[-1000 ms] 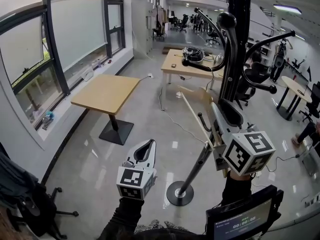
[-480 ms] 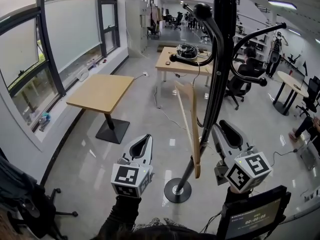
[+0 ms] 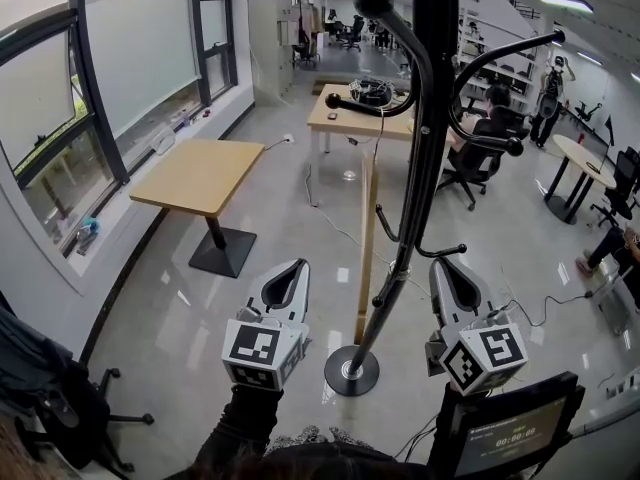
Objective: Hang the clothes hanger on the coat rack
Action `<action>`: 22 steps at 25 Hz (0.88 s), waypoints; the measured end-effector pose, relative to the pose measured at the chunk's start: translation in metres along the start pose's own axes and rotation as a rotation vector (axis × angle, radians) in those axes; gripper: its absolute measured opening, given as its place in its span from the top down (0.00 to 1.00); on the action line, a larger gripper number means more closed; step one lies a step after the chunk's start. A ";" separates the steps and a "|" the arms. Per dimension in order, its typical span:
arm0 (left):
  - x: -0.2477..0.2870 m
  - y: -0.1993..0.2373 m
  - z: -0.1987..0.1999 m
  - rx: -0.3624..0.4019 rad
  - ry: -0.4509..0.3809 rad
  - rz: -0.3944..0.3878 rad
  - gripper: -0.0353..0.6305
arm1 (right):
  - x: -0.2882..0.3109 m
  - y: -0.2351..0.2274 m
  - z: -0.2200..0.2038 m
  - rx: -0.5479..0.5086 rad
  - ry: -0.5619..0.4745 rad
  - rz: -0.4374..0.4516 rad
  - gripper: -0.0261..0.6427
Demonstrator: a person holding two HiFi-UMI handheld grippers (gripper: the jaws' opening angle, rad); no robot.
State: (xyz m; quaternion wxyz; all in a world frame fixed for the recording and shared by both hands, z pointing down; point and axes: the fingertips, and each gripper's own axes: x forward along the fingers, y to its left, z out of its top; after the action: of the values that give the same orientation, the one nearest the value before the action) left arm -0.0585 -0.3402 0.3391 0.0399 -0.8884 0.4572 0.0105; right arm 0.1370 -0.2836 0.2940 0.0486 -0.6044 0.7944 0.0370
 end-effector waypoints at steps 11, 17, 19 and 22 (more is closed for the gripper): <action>-0.006 0.001 -0.009 -0.023 0.007 0.036 0.94 | 0.000 0.007 -0.012 -0.016 0.011 -0.026 0.95; -0.015 0.005 -0.009 -0.017 0.010 0.067 0.94 | 0.003 0.012 -0.020 -0.013 0.050 -0.029 0.95; -0.017 0.006 -0.009 -0.020 0.015 0.076 0.94 | 0.003 0.013 -0.022 -0.010 0.062 -0.030 0.95; -0.018 0.005 -0.008 -0.016 0.010 0.085 0.94 | 0.003 0.012 -0.030 -0.008 0.087 -0.030 0.95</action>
State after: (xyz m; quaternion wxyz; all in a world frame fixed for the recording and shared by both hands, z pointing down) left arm -0.0737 -0.3290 0.3482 0.0301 -0.8686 0.4945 0.0115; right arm 0.1236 -0.2865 0.3233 0.0121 -0.6174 0.7864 0.0131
